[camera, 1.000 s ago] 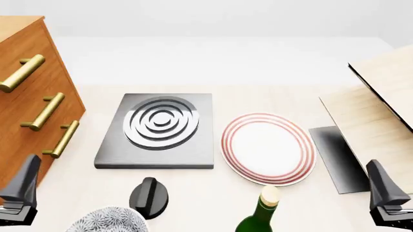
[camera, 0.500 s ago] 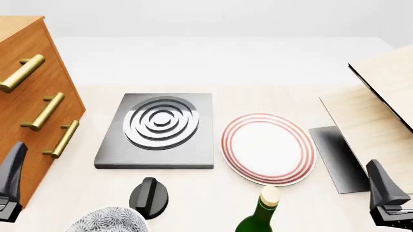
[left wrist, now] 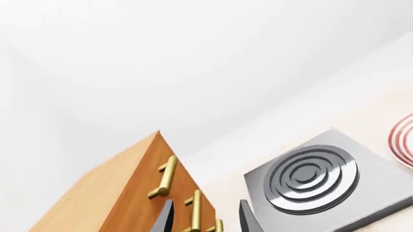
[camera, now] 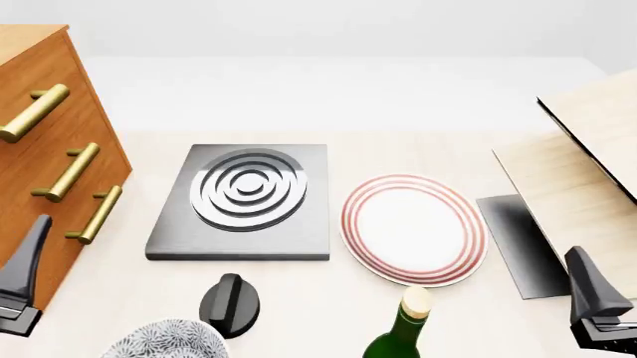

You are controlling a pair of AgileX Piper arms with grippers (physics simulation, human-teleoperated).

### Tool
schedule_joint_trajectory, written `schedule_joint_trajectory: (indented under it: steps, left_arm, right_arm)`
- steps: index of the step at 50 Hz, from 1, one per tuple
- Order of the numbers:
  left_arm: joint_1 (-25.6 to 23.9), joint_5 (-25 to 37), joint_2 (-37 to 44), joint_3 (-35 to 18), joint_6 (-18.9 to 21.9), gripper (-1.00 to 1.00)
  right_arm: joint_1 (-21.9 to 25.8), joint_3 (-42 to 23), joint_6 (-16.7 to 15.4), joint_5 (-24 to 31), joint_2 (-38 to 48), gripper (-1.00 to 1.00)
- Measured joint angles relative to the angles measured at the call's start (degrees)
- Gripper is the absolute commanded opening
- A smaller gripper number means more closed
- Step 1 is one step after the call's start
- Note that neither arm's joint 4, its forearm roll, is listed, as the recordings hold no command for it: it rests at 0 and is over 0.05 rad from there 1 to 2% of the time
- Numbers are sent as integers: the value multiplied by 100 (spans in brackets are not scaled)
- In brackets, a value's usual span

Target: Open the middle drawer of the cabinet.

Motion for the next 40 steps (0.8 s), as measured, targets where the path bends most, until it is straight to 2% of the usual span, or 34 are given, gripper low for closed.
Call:
schedule_joint_trajectory:
  steps: [22, 40]
  left_arm:
    - [-150, -1048, 628, 527, 1193, 100]
    - [-129, -2524, 1740, 987, 1866, 100]
  right_arm:
    - [0, 0, 0, 0, -1, 100]
    - [0, 0, 0, 0, 0, 100]
